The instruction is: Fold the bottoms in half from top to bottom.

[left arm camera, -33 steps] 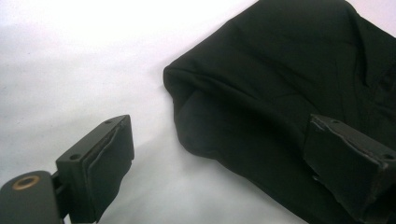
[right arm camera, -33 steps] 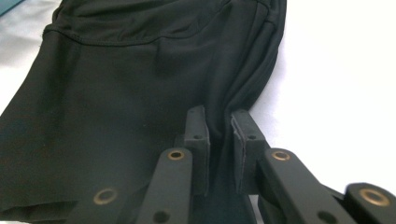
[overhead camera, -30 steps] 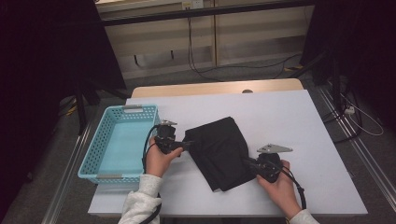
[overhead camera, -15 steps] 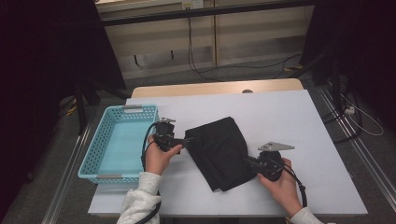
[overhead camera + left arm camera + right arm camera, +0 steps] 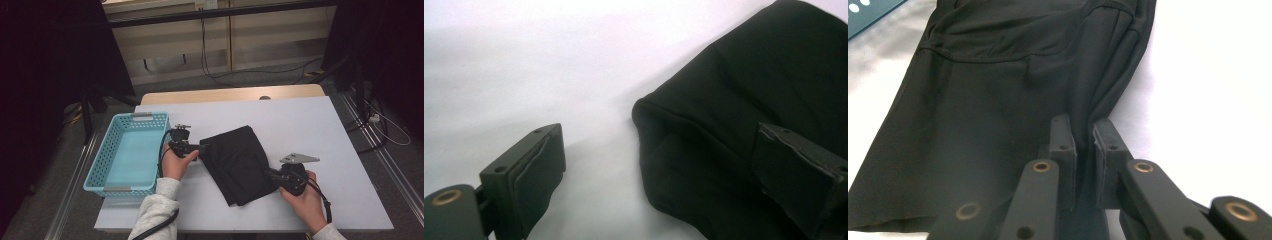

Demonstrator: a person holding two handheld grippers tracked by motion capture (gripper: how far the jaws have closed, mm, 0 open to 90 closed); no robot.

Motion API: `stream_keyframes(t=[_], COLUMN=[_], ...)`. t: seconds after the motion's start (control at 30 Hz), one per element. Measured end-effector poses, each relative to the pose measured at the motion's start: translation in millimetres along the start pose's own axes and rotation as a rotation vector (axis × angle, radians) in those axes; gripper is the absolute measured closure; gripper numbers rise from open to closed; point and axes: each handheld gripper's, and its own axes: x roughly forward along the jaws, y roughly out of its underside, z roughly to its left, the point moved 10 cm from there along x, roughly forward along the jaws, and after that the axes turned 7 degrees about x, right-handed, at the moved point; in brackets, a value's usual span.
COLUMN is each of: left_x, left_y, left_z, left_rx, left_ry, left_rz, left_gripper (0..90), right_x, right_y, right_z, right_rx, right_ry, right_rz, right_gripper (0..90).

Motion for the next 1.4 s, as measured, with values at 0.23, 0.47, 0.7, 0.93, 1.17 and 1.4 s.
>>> stream_keyframes(t=[0.23, 0.47, 0.7, 0.93, 1.17, 1.4], left_x=[8.4, 14.2, 13.1, 11.6, 11.2, 5.7], left_y=[-6.4, -2.5, -1.9, -0.2, -0.6, -6.6], left_z=[-4.0, -3.3, -10.9, -17.9, -22.2, -21.3], left_rx=[-0.001, 0.023, 0.024, 0.005, -0.017, -0.033], left_ry=[0.000, -0.023, -0.021, -0.003, 0.020, 0.036], left_rz=[-0.004, 0.029, 0.051, 0.130, 0.158, 0.219], left_gripper=[11.8, 16.3, 35.3, 67.4, 80.3, 83.7], right_x=[-1.4, -4.9, -5.5, -6.5, -6.8, -8.2], right_y=[3.1, 5.2, 7.0, 6.3, 6.1, 4.5], right_z=[0.0, 0.2, 1.2, 4.8, 5.8, 6.0], right_rx=[0.001, 0.000, -0.004, -0.017, -0.038, -0.037], right_ry=[0.009, 0.010, 0.015, 0.013, 0.017, 0.015], right_rz=[0.000, -0.006, -0.010, -0.015, -0.018, -0.032], right_gripper=[81.7, 81.7, 81.6, 81.6, 81.7, 81.7])
